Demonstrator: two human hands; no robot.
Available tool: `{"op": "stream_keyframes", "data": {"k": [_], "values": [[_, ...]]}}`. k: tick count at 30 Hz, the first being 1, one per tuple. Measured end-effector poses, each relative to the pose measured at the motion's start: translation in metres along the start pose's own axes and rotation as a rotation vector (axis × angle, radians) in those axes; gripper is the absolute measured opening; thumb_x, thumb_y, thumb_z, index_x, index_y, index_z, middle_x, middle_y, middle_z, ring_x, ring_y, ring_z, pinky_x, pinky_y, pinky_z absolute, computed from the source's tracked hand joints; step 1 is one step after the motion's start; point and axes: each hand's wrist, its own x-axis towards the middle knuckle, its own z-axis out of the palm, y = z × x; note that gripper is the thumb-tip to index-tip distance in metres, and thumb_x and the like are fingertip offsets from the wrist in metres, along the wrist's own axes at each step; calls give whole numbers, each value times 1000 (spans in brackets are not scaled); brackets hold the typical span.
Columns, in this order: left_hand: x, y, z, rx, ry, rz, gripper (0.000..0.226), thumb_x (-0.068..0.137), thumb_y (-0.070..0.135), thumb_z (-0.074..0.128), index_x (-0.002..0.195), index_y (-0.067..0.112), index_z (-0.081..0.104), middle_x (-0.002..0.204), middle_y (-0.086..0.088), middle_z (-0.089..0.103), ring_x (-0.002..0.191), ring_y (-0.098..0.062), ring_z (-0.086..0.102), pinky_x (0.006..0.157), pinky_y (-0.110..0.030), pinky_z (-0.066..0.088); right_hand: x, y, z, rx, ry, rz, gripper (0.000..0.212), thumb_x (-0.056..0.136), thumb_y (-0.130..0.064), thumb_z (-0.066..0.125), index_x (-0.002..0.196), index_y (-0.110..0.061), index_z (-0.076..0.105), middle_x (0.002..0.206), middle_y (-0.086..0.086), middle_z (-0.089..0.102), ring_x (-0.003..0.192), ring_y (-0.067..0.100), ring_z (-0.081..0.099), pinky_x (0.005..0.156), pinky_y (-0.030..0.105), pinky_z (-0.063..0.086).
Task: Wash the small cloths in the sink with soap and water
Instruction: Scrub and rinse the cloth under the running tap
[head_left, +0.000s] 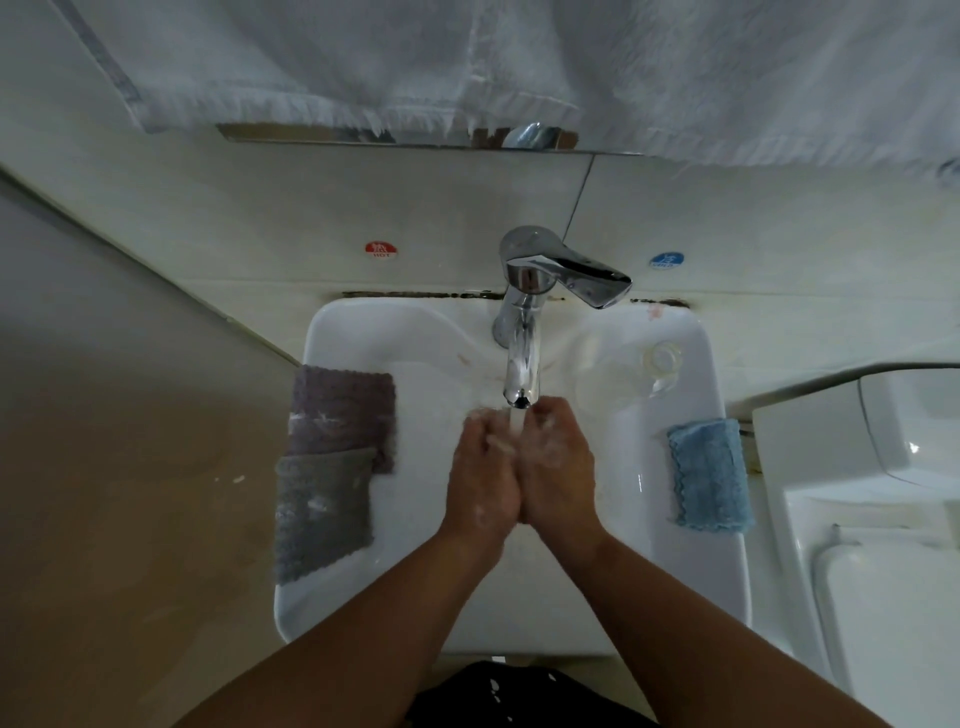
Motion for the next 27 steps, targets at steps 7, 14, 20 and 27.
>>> {"op": "stream_keyframes", "data": {"k": [7,14,20,27], "values": [[9,0,-5,42,88,91,11,101,20,53,100,9,56,83,-6,64,77,-27,65,57,-25,54,-22,-11,5,34,-85,6,24,100,-42,55,84,-24,56,72,-8,65,68,-1,61,60,18,44],[-12,-2,-2,18,-93,28,20,103,41,45,94,26,55,97,-8,67,84,-25,70,61,-43,59,12,-8,-3,47,-24,86,19,99,-23,53,80,-26,56,69,-11,63,63,3,59,64,29,43],[-1,3,-7,-57,-8,-55,23,106,32,41,102,21,61,92,-5,69,79,-18,69,65,-34,57,-11,-20,-1,-33,-145,-62,19,95,-38,62,86,-22,58,71,-9,65,65,0,62,60,16,47],[3,2,-6,-4,29,-11,16,106,30,42,105,22,55,101,-6,66,86,-22,66,67,-33,56,-9,-14,6,15,-35,115,18,98,-29,54,82,-22,56,74,-4,65,71,10,63,70,34,53]]}}
